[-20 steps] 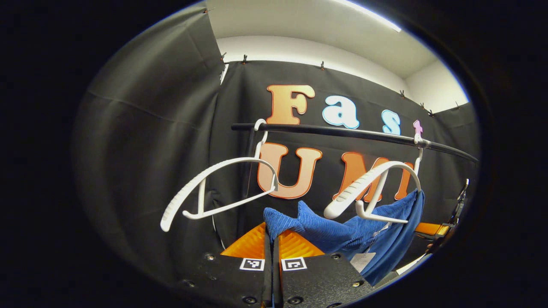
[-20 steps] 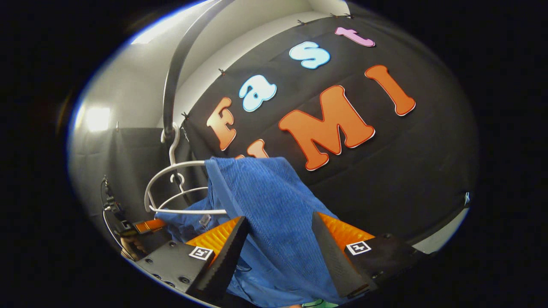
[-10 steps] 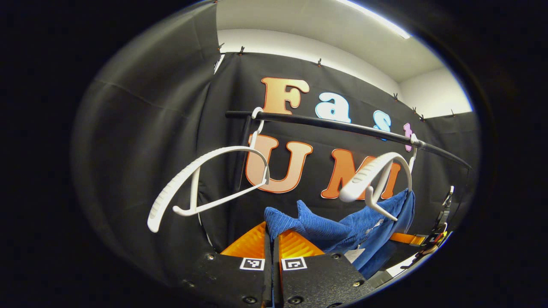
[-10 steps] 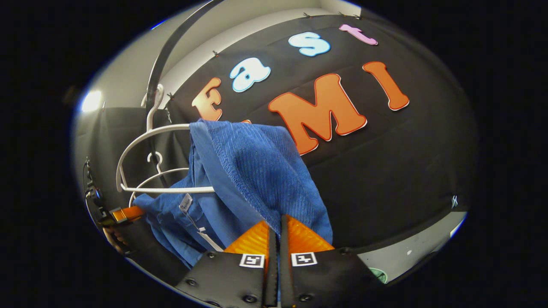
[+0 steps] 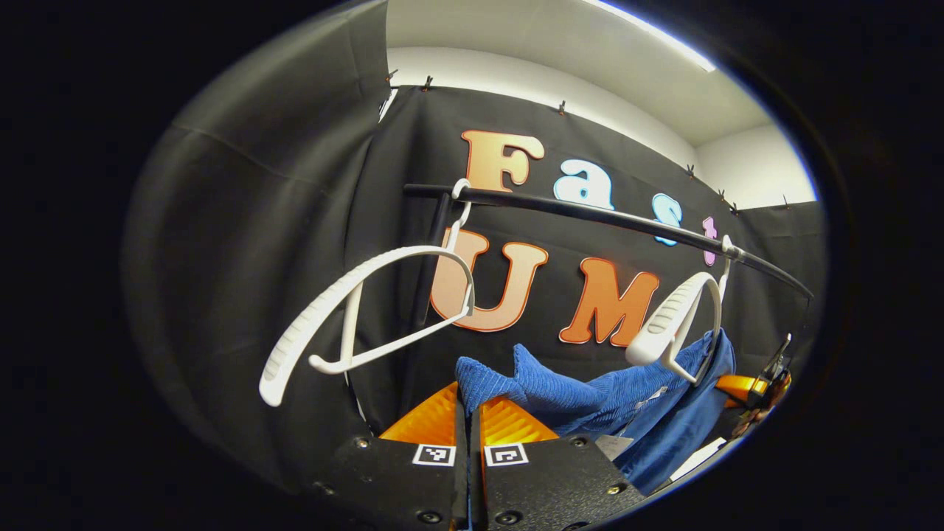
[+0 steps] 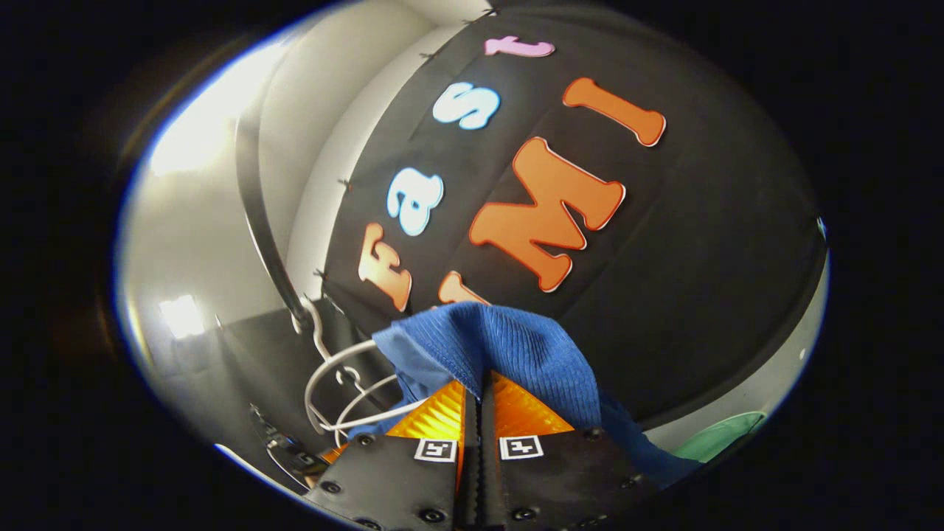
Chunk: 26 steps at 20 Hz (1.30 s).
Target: Grasp the clothes on the hanger with both hands and then place them into the laundry hamper below.
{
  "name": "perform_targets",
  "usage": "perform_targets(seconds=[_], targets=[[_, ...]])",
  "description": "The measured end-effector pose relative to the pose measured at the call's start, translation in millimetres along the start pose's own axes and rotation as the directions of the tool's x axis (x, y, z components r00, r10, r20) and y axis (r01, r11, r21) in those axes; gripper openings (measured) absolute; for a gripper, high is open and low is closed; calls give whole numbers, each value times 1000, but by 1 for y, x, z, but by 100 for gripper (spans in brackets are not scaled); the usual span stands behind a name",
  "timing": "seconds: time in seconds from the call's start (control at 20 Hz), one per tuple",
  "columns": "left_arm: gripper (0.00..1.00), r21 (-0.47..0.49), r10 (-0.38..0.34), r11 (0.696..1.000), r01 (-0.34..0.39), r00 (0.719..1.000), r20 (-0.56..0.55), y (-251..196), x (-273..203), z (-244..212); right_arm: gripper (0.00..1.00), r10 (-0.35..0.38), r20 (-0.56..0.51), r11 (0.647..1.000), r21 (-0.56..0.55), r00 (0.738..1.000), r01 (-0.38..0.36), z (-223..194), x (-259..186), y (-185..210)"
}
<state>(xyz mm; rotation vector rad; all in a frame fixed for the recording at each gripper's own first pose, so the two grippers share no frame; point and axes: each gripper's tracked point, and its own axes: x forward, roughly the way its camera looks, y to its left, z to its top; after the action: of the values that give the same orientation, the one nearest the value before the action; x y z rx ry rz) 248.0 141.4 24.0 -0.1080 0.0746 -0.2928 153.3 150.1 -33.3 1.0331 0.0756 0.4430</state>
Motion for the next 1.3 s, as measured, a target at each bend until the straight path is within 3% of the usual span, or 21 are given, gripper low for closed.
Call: perform_targets(seconds=[0.5,1.05,1.3], targets=[[1,-27,51,998,-53,997,-54,-6,-3,-24,7,-87,52,995,-46,995,90,64,21,-20],[1,-35,73,996,-78,988,-140,-31,-38,-78,7,-186,-30,980,-82,982,183,43,-7,-67],[1,-22,50,998,-55,984,-169,-56,-44,-100,7,-216,-76,972,-114,973,207,24,-23,-76]])
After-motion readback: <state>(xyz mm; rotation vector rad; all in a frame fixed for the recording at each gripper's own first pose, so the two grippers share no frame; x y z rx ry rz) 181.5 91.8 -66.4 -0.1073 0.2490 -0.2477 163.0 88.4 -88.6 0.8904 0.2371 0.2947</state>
